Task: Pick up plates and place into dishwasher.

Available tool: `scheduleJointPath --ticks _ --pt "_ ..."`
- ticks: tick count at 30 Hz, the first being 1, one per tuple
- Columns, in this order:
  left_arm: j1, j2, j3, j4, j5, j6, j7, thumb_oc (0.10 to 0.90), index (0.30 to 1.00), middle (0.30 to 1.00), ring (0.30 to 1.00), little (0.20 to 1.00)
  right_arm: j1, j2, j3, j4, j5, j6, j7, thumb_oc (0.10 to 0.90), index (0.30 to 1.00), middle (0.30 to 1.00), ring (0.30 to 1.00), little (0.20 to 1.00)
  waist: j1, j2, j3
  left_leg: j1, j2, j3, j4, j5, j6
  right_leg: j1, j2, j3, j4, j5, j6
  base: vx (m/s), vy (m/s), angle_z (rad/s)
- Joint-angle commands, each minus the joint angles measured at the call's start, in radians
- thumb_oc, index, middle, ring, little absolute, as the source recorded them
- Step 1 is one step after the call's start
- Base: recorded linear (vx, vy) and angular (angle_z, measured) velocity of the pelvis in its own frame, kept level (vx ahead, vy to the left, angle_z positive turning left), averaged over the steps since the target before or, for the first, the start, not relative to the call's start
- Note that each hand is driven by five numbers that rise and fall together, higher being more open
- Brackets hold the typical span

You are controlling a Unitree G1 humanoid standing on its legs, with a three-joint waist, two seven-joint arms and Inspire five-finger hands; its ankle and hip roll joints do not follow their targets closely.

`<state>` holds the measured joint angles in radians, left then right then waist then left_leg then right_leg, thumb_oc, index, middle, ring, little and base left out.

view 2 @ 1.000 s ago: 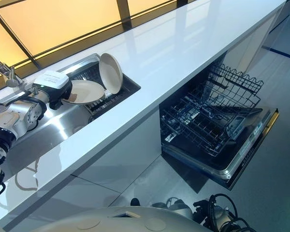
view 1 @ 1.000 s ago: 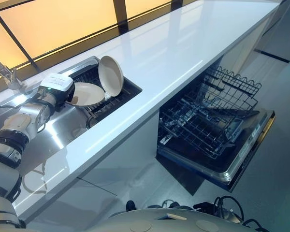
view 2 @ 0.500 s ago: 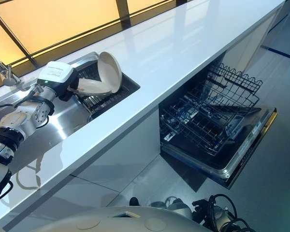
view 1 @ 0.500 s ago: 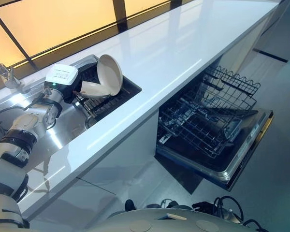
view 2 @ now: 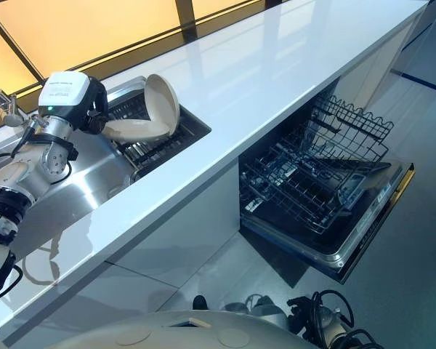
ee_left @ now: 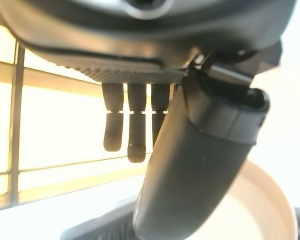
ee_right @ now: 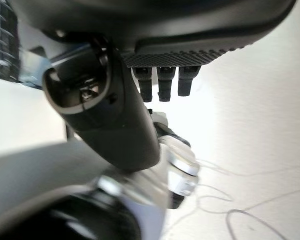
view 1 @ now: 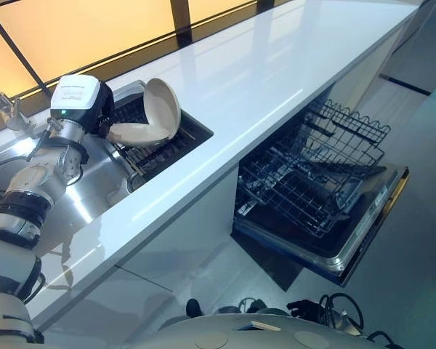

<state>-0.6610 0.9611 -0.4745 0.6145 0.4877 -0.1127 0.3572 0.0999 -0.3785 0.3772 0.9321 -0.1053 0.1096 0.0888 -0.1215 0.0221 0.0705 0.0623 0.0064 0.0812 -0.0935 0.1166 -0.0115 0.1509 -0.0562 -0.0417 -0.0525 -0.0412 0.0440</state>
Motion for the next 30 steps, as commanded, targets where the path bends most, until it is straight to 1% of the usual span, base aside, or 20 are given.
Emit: scheduleJointPath --ticks 1,3,7,10,12,13,14,15,16,17,18,19,21,24,27,30 --pt "-0.064 0.117 0.162 -0.057 -0.010 -0.003 0.075 0.100 0.300 0.300 0.300 0.200 -0.032 -0.054 -0.044 -0.127 0.055 -0.059 -0.055 0.800 0.900 0.900 0.900 0.900 0.004 0.012 -0.026 0.070 -0.087 -0.003 0.006 -0.145 0.044 -0.075 0.036 0.024 0.036 0.057 0.038 0.00 0.000 0.00" --pt "-0.023 0.141 0.193 -0.087 0.000 -0.010 0.070 0.100 0.300 0.300 0.300 0.200 -0.027 -0.071 -0.077 -0.177 0.067 -0.085 -0.078 0.800 0.900 0.900 0.900 0.900 0.006 0.010 -0.026 0.071 -0.087 -0.005 0.006 -0.146 0.043 -0.074 0.035 0.022 0.037 0.056 0.039 -0.02 0.001 0.00" --pt "0.032 0.178 0.236 -0.121 -0.009 -0.025 0.062 0.100 0.300 0.300 0.300 0.200 -0.016 -0.096 -0.122 -0.234 0.065 -0.107 -0.088 0.800 0.900 0.900 0.900 0.900 0.009 0.009 -0.028 0.071 -0.087 -0.008 0.006 -0.147 0.043 -0.073 0.033 0.019 0.036 0.056 0.040 0.00 0.000 0.00" --pt "0.069 0.186 0.259 -0.140 -0.005 -0.032 0.053 0.100 0.300 0.300 0.300 0.200 -0.012 -0.108 -0.141 -0.265 0.061 -0.113 -0.090 0.800 0.900 0.900 0.900 0.900 0.011 0.008 -0.029 0.071 -0.086 -0.011 0.006 -0.147 0.042 -0.073 0.032 0.016 0.037 0.055 0.042 -0.01 -0.001 0.01" --pt "0.076 0.182 0.256 -0.152 -0.009 -0.025 0.039 0.100 0.300 0.300 0.300 0.200 -0.014 -0.111 -0.144 -0.278 0.057 -0.120 -0.094 0.800 0.900 0.900 0.900 0.900 0.012 0.007 -0.030 0.071 -0.086 -0.014 0.006 -0.148 0.043 -0.073 0.031 0.014 0.037 0.055 0.042 -0.02 -0.006 0.09" --pt "0.079 0.179 0.253 -0.153 -0.011 -0.029 0.031 0.100 0.300 0.300 0.300 0.200 -0.016 -0.112 -0.144 -0.282 0.054 -0.122 -0.094 0.800 0.900 0.900 0.900 0.900 0.013 0.006 -0.031 0.071 -0.086 -0.013 0.006 -0.148 0.042 -0.073 0.031 0.013 0.037 0.054 0.043 -0.01 -0.010 0.14" --pt "0.080 0.174 0.248 -0.153 -0.023 -0.038 0.012 0.116 0.314 0.314 0.314 0.216 -0.018 -0.112 -0.142 -0.284 0.055 -0.122 -0.094 0.800 0.900 0.900 0.900 0.900 0.014 0.006 -0.032 0.071 -0.086 -0.014 0.006 -0.148 0.042 -0.074 0.030 0.012 0.037 0.054 0.044 -0.02 -0.014 0.14" --pt "0.081 0.171 0.238 -0.158 -0.033 -0.049 -0.017 0.517 0.658 0.658 0.658 0.617 -0.021 -0.111 -0.141 -0.288 0.057 -0.118 -0.091 0.800 0.900 0.900 0.900 0.900 0.015 0.006 -0.032 0.070 -0.085 -0.013 0.006 -0.149 0.042 -0.075 0.029 0.009 0.038 0.055 0.045 -0.02 -0.013 0.10" --pt "0.085 0.167 0.231 -0.169 -0.046 -0.056 -0.049 0.517 0.658 0.658 0.658 0.617 -0.022 -0.110 -0.140 -0.290 0.057 -0.115 -0.085 0.800 0.900 0.900 0.900 0.900 0.015 0.005 -0.031 0.070 -0.085 -0.013 0.006 -0.148 0.042 -0.075 0.029 0.009 0.037 0.055 0.045 -0.01 -0.012 0.04" --pt "0.086 0.166 0.228 -0.173 -0.063 -0.066 -0.078 0.800 0.900 0.900 0.900 0.900 -0.023 -0.110 -0.139 -0.290 0.057 -0.113 -0.082 0.800 0.900 0.900 0.900 0.900 0.015 0.005 -0.031 0.070 -0.085 -0.013 0.006 -0.148 0.042 -0.075 0.029 0.009 0.037 0.056 0.045 0.00 0.000 0.00" --pt "0.087 0.159 0.222 -0.182 -0.064 -0.070 -0.115 0.800 0.900 0.900 0.900 0.900 -0.026 -0.107 -0.138 -0.287 0.056 -0.111 -0.076 0.800 0.900 0.900 0.900 0.900 0.015 0.006 -0.030 0.070 -0.084 -0.012 0.006 -0.148 0.042 -0.075 0.029 0.010 0.037 0.055 0.046 0.00 0.000 0.00" --pt "0.085 0.158 0.217 -0.191 -0.061 -0.058 -0.131 0.800 0.900 0.900 0.900 0.900 -0.026 -0.107 -0.136 -0.286 0.055 -0.110 -0.071 0.800 0.900 0.900 0.900 0.900 0.015 0.006 -0.030 0.070 -0.084 -0.011 0.006 -0.148 0.042 -0.075 0.030 0.010 0.037 0.055 0.046 0.00 0.000 0.00" --pt "0.070 0.158 0.197 -0.211 -0.117 -0.052 -0.187 0.800 0.900 0.900 0.900 0.900 -0.027 -0.104 -0.127 -0.283 0.050 -0.105 -0.054 0.800 0.900 0.900 0.900 0.900 0.012 0.007 -0.027 0.070 -0.083 -0.008 0.006 -0.147 0.043 -0.076 0.030 0.010 0.037 0.056 0.046 0.00 0.000 0.00" --pt "0.023 0.144 0.162 -0.229 -0.143 -0.031 -0.237 0.800 0.900 0.900 0.900 0.900 -0.029 -0.094 -0.104 -0.277 0.043 -0.099 -0.040 0.800 0.900 0.900 0.900 0.900 0.007 0.011 -0.024 0.071 -0.081 -0.001 0.006 -0.147 0.044 -0.076 0.031 0.009 0.039 0.055 0.047 0.00 0.000 0.00" --pt "-0.038 0.124 0.112 -0.250 -0.136 -0.008 -0.279 0.800 0.900 0.900 0.900 0.900 -0.032 -0.079 -0.077 -0.275 0.038 -0.093 -0.037 0.800 0.900 0.900 0.900 0.900 0.001 0.014 -0.021 0.072 -0.080 0.004 0.006 -0.147 0.045 -0.076 0.031 0.010 0.041 0.053 0.048 0.00 0.000 0.00" --pt "-0.104 0.099 0.054 -0.257 -0.152 0.012 -0.296 0.800 0.900 0.900 0.900 0.900 -0.038 -0.069 -0.048 -0.265 0.037 -0.092 -0.032 0.800 0.900 0.900 0.900 0.900 -0.005 0.015 -0.019 0.071 -0.080 0.007 0.006 -0.148 0.046 -0.078 0.031 0.010 0.042 0.053 0.050 0.01 -0.035 0.00"
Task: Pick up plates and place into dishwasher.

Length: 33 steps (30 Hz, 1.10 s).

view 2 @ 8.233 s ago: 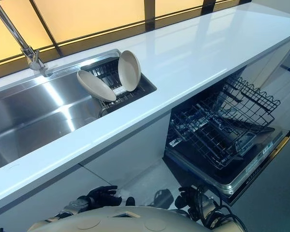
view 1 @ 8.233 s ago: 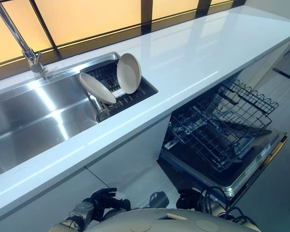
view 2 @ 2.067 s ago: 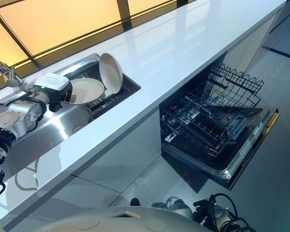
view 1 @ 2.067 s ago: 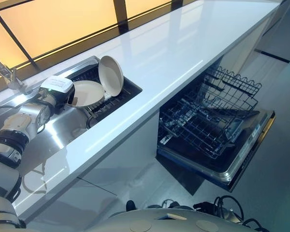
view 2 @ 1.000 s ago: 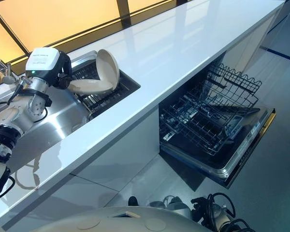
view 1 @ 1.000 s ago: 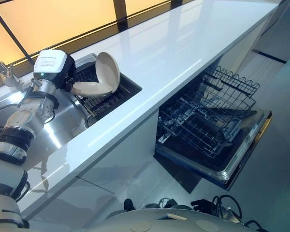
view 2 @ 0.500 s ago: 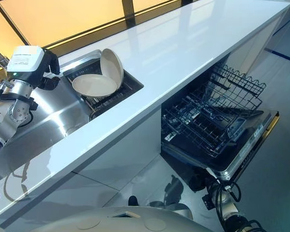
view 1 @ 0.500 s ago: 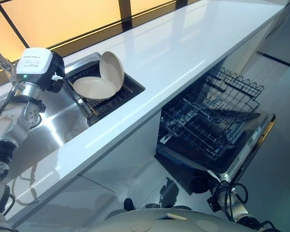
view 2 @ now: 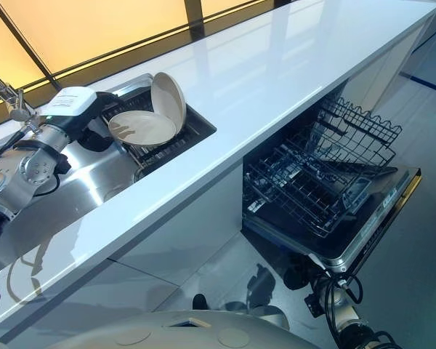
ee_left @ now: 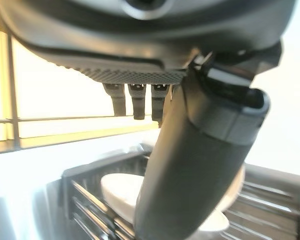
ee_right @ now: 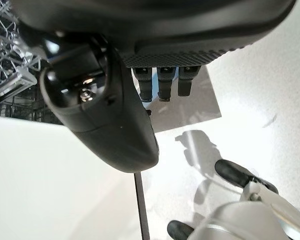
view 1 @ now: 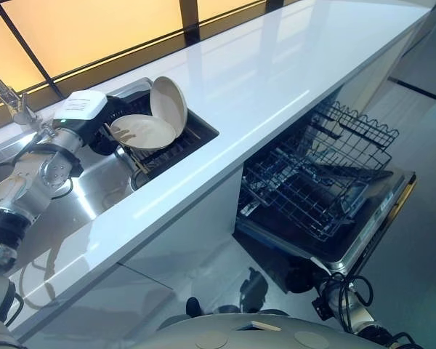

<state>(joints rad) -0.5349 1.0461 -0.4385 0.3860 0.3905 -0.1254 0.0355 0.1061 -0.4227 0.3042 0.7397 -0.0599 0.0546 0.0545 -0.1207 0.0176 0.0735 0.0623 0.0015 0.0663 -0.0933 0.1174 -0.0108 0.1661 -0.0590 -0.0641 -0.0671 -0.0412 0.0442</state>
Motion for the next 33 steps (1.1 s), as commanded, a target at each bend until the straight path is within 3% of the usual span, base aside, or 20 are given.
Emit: scheduleJointPath --ticks 1,7,23,33 --pt "-0.262 -0.002 -0.010 -0.027 -0.058 0.037 0.021 0.800 0.900 0.900 0.900 0.900 -0.049 -0.019 0.038 -0.057 -0.009 -0.045 0.004 0.800 0.900 0.900 0.900 0.900 -0.009 0.020 -0.020 0.071 -0.074 0.025 0.006 -0.149 0.045 -0.094 0.034 0.033 0.058 0.053 0.050 0.01 -0.043 -0.01" --pt "-0.336 -0.055 -0.082 -0.016 -0.040 0.098 -0.008 0.800 0.900 0.900 0.900 0.900 -0.060 0.002 0.078 -0.027 -0.011 -0.054 0.001 0.800 0.900 0.900 0.900 0.900 -0.020 0.025 -0.014 0.072 -0.073 0.036 0.006 -0.150 0.047 -0.099 0.034 0.035 0.065 0.050 0.051 0.01 -0.027 0.00" --pt "-0.388 -0.262 -0.165 0.228 0.048 0.379 -0.148 0.800 0.900 0.900 0.900 0.900 -0.078 0.032 0.136 -0.012 0.002 -0.033 -0.030 0.800 0.900 0.900 0.900 0.900 -0.059 0.036 0.004 0.073 -0.074 0.062 0.007 -0.149 0.051 -0.108 0.041 0.060 0.075 0.046 0.052 0.02 -0.039 -0.04" --pt "-0.397 -0.277 -0.164 0.247 0.066 0.488 -0.203 0.800 0.900 0.900 0.900 0.900 -0.077 0.031 0.140 -0.002 -0.013 -0.027 -0.028 0.800 0.900 0.900 0.900 0.900 -0.059 0.039 0.015 0.069 -0.074 0.057 0.016 -0.148 0.049 -0.102 0.044 0.059 0.069 0.043 0.048 0.00 -0.009 -0.02"
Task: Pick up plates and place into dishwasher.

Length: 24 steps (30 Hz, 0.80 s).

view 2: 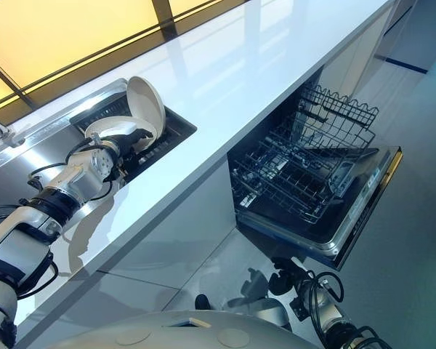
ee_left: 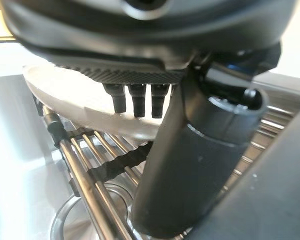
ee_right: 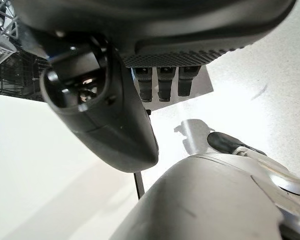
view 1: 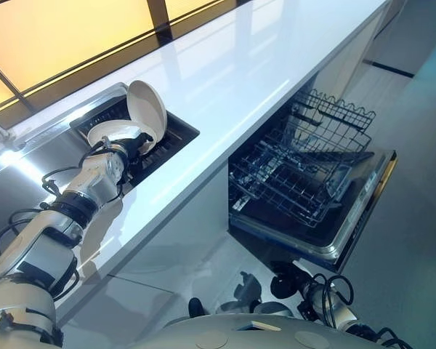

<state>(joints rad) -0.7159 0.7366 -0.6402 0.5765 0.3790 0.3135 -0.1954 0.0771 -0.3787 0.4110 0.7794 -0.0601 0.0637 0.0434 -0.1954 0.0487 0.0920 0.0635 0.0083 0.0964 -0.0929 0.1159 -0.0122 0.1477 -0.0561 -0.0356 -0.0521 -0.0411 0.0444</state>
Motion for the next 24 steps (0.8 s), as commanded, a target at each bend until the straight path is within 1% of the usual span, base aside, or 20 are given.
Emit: scheduleJointPath --ticks 1,6,8,11,13,15,16,17,19,21,24 --pt "-0.220 0.035 0.036 0.053 0.096 0.066 0.028 0.800 0.900 0.900 0.900 0.900 -0.047 -0.014 0.033 -0.043 -0.013 -0.037 -0.017 0.800 0.900 0.900 0.900 0.900 0.016 0.008 -0.002 0.067 -0.081 0.026 0.017 -0.146 0.049 -0.083 0.041 0.029 0.054 0.043 0.047 0.00 0.000 0.00" --pt "-0.232 0.050 0.033 0.058 0.230 0.104 0.059 0.800 0.900 0.900 0.900 0.900 -0.053 -0.018 0.046 -0.046 -0.002 -0.038 -0.014 0.800 0.900 0.900 0.900 0.900 0.026 0.006 0.002 0.061 -0.083 0.011 0.020 -0.143 0.048 -0.083 0.039 0.020 0.056 0.040 0.044 0.00 -0.002 0.01" --pt "-0.228 0.051 0.033 0.061 0.262 0.114 0.075 0.800 0.900 0.900 0.900 0.900 -0.056 -0.020 0.053 -0.053 0.004 -0.035 -0.013 0.800 0.900 0.900 0.900 0.900 0.030 0.004 0.003 0.059 -0.084 0.006 0.020 -0.143 0.048 -0.082 0.039 0.019 0.055 0.039 0.042 0.00 0.000 0.00" --pt "-0.213 0.039 0.043 0.089 0.285 0.140 0.133 0.800 0.900 0.900 0.900 0.900 -0.058 -0.018 0.065 -0.054 0.013 -0.044 -0.011 0.800 0.900 0.900 0.900 0.900 0.033 0.000 0.002 0.058 -0.083 -0.006 0.019 -0.141 0.047 -0.081 0.040 0.020 0.055 0.038 0.040 0.01 -0.006 0.00" --pt "-0.197 0.024 0.059 0.123 0.285 0.143 0.200 0.800 0.900 0.900 0.900 0.900 -0.059 -0.017 0.072 -0.060 0.015 -0.043 -0.005 0.800 0.900 0.900 0.900 0.900 0.034 -0.003 0.000 0.058 -0.082 -0.011 0.018 -0.140 0.046 -0.080 0.040 0.023 0.053 0.039 0.040 0.05 -0.012 0.01" --pt "-0.188 0.009 0.075 0.158 0.286 0.140 0.255 0.800 0.900 0.900 0.900 0.900 -0.057 -0.017 0.079 -0.072 0.017 -0.039 0.000 0.800 0.900 0.900 0.900 0.900 0.032 -0.005 -0.002 0.059 -0.081 -0.013 0.018 -0.140 0.046 -0.079 0.042 0.029 0.051 0.041 0.039 0.06 -0.007 0.00" --pt "-0.190 0.006 0.079 0.195 0.337 0.133 0.280 0.800 0.900 0.900 0.900 0.900 -0.054 -0.018 0.085 -0.076 0.014 -0.043 0.006 0.800 0.900 0.900 0.900 0.900 0.029 -0.007 -0.003 0.059 -0.080 -0.010 0.018 -0.141 0.045 -0.080 0.043 0.032 0.047 0.042 0.038 0.06 -0.008 -0.01" --pt "-0.194 0.010 0.075 0.215 0.339 0.136 0.292 0.800 0.900 0.900 0.900 0.900 -0.052 -0.020 0.088 -0.077 0.015 -0.046 0.011 0.800 0.900 0.900 0.900 0.900 0.026 -0.008 -0.004 0.058 -0.079 -0.008 0.018 -0.141 0.045 -0.081 0.044 0.036 0.046 0.045 0.038 0.05 -0.009 -0.03" --pt "-0.194 0.016 0.074 0.252 0.392 0.124 0.305 0.800 0.900 0.900 0.900 0.900 -0.045 -0.024 0.092 -0.081 0.013 -0.048 0.019 0.800 0.900 0.900 0.900 0.900 0.022 -0.009 -0.005 0.056 -0.078 -0.005 0.020 -0.141 0.043 -0.083 0.044 0.042 0.042 0.048 0.039 0.03 -0.010 -0.05" --pt "-0.196 0.035 0.074 0.257 0.410 0.095 0.334 0.800 0.900 0.900 0.900 0.900 -0.035 -0.030 0.092 -0.079 0.019 -0.053 0.024 0.800 0.900 0.900 0.900 0.900 0.020 -0.010 -0.005 0.055 -0.076 -0.002 0.022 -0.141 0.041 -0.084 0.045 0.050 0.039 0.050 0.039 0.04 -0.017 -0.12" --pt "-0.202 0.055 0.072 0.249 0.411 0.087 0.352 0.800 0.900 0.900 0.900 0.900 -0.021 -0.038 0.085 -0.081 0.018 -0.057 0.031 0.800 0.900 0.900 0.900 0.900 0.013 -0.009 -0.004 0.053 -0.074 0.003 0.023 -0.141 0.041 -0.086 0.047 0.059 0.041 0.050 0.040 0.04 -0.010 -0.15"
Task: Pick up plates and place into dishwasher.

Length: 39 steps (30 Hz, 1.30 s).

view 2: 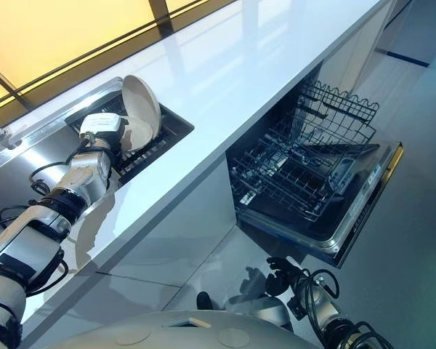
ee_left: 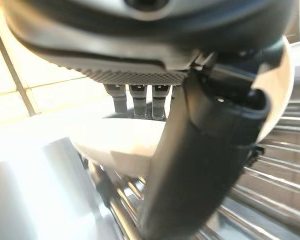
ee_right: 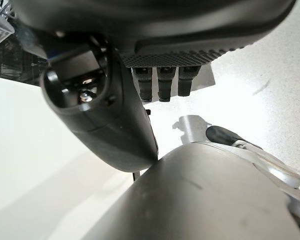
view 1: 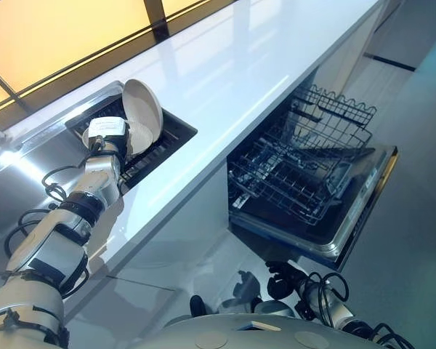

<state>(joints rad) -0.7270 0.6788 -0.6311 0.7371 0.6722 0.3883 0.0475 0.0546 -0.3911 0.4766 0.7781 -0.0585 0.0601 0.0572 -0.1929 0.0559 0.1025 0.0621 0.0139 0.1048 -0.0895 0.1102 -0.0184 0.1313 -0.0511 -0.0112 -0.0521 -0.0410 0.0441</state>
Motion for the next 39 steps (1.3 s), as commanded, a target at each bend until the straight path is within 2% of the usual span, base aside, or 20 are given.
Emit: scheduleJointPath --ticks 1,2,4,5,11,22,31,35,39 --pt "-0.200 0.123 0.057 0.094 0.113 0.003 0.119 0.800 0.900 0.900 0.900 0.900 0.009 -0.029 0.016 -0.078 0.015 -0.059 0.018 0.800 0.900 0.900 0.900 0.900 0.007 -0.016 -0.014 0.054 -0.079 -0.003 0.020 -0.134 0.046 -0.071 0.043 0.039 0.042 0.050 0.040 0.05 0.002 -0.07" --pt "-0.208 0.126 0.054 0.098 0.112 -0.005 0.116 0.449 0.599 0.599 0.599 0.549 0.015 -0.031 0.013 -0.075 0.014 -0.064 0.016 0.800 0.900 0.900 0.900 0.900 0.003 -0.014 -0.014 0.053 -0.079 -0.002 0.020 -0.134 0.047 -0.073 0.044 0.041 0.044 0.050 0.040 0.05 0.003 -0.05" --pt "-0.213 0.131 0.052 0.102 0.105 -0.021 0.116 0.350 0.514 0.514 0.514 0.450 0.021 -0.034 0.010 -0.077 0.014 -0.068 0.016 0.800 0.900 0.900 0.900 0.900 -0.001 -0.014 -0.014 0.052 -0.079 -0.001 0.020 -0.133 0.047 -0.075 0.045 0.044 0.045 0.050 0.040 0.03 0.012 -0.05" --pt "-0.217 0.134 0.050 0.105 0.093 -0.030 0.112 0.100 0.300 0.300 0.300 0.200 0.028 -0.040 0.005 -0.082 0.016 -0.071 0.015 0.800 0.900 0.900 0.900 0.900 -0.006 -0.012 -0.012 0.049 -0.079 -0.001 0.020 -0.132 0.047 -0.080 0.046 0.050 0.045 0.052 0.040 0.02 0.021 -0.04" --pt "-0.243 0.148 0.043 0.123 0.067 -0.029 0.153 0.100 0.300 0.300 0.300 0.200 0.038 -0.060 -0.007 -0.101 0.022 -0.072 0.021 0.800 0.900 0.900 0.900 0.900 -0.018 -0.007 -0.008 0.042 -0.081 -0.002 0.018 -0.129 0.045 -0.088 0.049 0.064 0.042 0.055 0.043 0.01 0.023 -0.06" --pt "-0.245 0.163 0.058 0.157 -0.003 -0.083 0.226 0.100 0.300 0.300 0.300 0.200 0.045 -0.064 -0.006 -0.104 0.017 -0.083 0.029 0.800 0.900 0.900 0.900 0.900 -0.018 -0.008 -0.018 0.040 -0.079 0.006 0.017 -0.129 0.040 -0.086 0.045 0.064 0.036 0.056 0.048 -0.01 0.006 -0.01" --pt "-0.233 0.179 0.106 0.159 -0.160 -0.131 0.307 0.100 0.300 0.300 0.300 0.200 0.038 -0.042 -0.002 -0.084 0.007 -0.087 0.023 0.800 0.900 0.900 0.900 0.900 -0.005 -0.011 -0.034 0.048 -0.078 0.007 0.012 -0.129 0.037 -0.076 0.042 0.047 0.033 0.054 0.050 -0.02 0.006 0.02" --pt "-0.228 0.190 0.131 0.156 -0.210 -0.162 0.311 0.100 0.300 0.300 0.300 0.200 0.032 -0.037 0.006 -0.084 0.008 -0.086 0.020 0.800 0.900 0.900 0.900 0.900 0.002 -0.012 -0.039 0.051 -0.078 0.002 0.011 -0.130 0.035 -0.072 0.043 0.041 0.034 0.050 0.048 -0.05 0.004 0.03" --pt "-0.220 0.219 0.141 0.133 -0.217 -0.254 0.330 0.100 0.300 0.300 0.300 0.200 0.028 -0.037 0.003 -0.095 0.008 -0.078 0.018 0.800 0.900 0.900 0.900 0.900 0.013 -0.011 -0.045 0.056 -0.076 -0.003 0.011 -0.131 0.034 -0.067 0.043 0.031 0.033 0.048 0.045 -0.05 0.003 0.07"
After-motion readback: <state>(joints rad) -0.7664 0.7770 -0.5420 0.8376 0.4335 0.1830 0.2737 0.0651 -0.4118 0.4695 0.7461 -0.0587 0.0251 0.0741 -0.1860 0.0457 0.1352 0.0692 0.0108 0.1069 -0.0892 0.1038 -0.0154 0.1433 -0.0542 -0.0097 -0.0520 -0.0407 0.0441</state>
